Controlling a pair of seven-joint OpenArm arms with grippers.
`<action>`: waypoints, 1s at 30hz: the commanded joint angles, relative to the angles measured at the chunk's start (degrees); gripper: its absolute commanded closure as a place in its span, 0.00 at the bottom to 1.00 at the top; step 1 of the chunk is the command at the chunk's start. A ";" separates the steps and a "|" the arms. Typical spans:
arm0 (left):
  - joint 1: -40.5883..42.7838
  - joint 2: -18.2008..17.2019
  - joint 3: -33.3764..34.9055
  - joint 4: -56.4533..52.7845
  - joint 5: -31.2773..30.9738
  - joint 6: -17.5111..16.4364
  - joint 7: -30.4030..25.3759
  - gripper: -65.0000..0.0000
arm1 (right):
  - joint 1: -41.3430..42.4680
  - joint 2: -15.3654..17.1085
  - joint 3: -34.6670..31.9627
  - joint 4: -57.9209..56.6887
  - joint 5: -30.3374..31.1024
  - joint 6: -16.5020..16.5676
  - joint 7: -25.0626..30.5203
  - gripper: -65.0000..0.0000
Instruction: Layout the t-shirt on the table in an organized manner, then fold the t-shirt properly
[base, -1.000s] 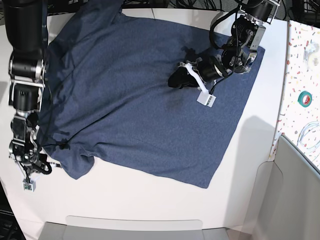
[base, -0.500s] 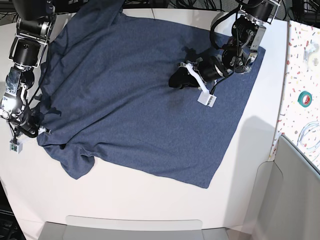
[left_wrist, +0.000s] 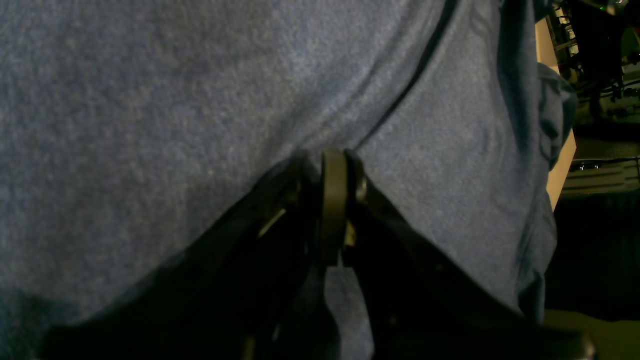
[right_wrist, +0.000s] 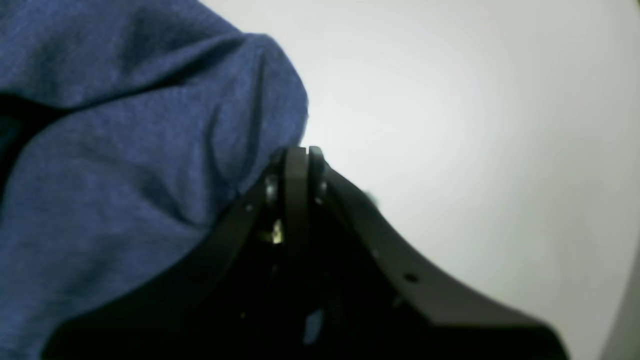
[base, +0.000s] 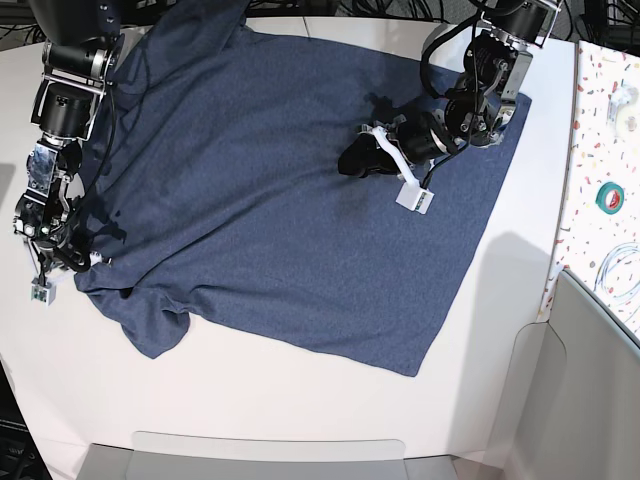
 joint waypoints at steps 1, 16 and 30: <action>1.96 -1.12 0.41 -2.14 6.08 5.70 7.29 0.92 | 1.83 1.05 0.14 2.76 0.11 0.21 1.12 1.00; 1.61 -1.12 0.33 -2.14 6.08 5.70 7.29 0.92 | 2.97 -3.35 -0.04 -3.13 0.03 0.30 2.70 1.00; 1.87 -1.21 0.33 -2.14 6.08 5.70 7.29 0.92 | 8.95 0.96 -4.52 -15.88 -12.28 0.30 8.15 1.00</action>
